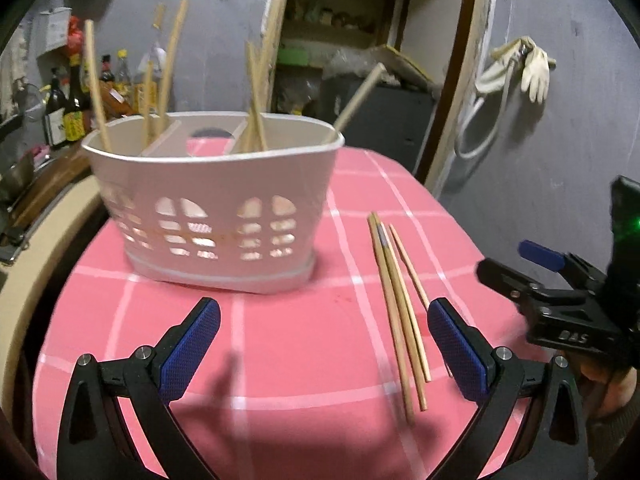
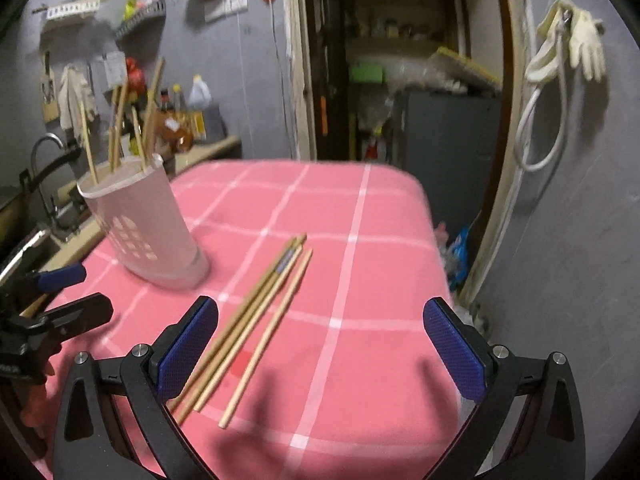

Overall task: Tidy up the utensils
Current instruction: 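Open both tools and pull them back from the white holder, then move both tools down to the remaining chopsticks and close each on one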

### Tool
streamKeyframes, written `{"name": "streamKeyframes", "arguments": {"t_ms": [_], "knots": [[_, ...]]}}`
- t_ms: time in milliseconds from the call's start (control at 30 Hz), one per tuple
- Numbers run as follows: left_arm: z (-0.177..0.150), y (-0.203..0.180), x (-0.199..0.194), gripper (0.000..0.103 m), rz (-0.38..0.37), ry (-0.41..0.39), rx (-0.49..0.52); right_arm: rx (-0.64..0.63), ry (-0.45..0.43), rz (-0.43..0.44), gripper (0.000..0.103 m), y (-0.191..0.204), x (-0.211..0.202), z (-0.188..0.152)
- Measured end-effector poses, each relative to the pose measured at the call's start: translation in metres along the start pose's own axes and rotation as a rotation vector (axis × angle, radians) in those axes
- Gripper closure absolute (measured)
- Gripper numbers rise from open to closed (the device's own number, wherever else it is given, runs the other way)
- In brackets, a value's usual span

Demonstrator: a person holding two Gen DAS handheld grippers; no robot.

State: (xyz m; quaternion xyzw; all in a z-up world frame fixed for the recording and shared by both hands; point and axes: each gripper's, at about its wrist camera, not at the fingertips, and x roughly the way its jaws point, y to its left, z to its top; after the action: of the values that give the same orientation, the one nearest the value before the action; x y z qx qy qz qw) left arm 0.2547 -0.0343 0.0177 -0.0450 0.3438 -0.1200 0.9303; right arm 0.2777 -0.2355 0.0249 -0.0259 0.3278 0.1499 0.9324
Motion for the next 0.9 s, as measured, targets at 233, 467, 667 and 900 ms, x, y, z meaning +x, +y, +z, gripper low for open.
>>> {"name": "streamKeyframes", "arguments": {"t_ms": [233, 467, 667, 900], "knots": [[0.005, -0.001, 0.019, 0.011, -0.042, 0.08, 0.031, -0.007, 0.118, 0.058, 0.029, -0.008, 0.029, 0.004], [0.012, 0.004, 0.04, 0.042, -0.1, 0.167, 0.019, 0.005, 0.2, 0.136, 0.054, -0.01, 0.055, 0.013], [0.018, 0.004, 0.05, 0.055, -0.131, 0.2, 0.027, -0.004, 0.248, 0.159, 0.061, -0.006, 0.075, 0.019], [0.025, -0.006, 0.07, 0.068, -0.128, 0.244, 0.048, -0.023, 0.313, 0.161, 0.064, -0.005, 0.09, 0.02]]}}
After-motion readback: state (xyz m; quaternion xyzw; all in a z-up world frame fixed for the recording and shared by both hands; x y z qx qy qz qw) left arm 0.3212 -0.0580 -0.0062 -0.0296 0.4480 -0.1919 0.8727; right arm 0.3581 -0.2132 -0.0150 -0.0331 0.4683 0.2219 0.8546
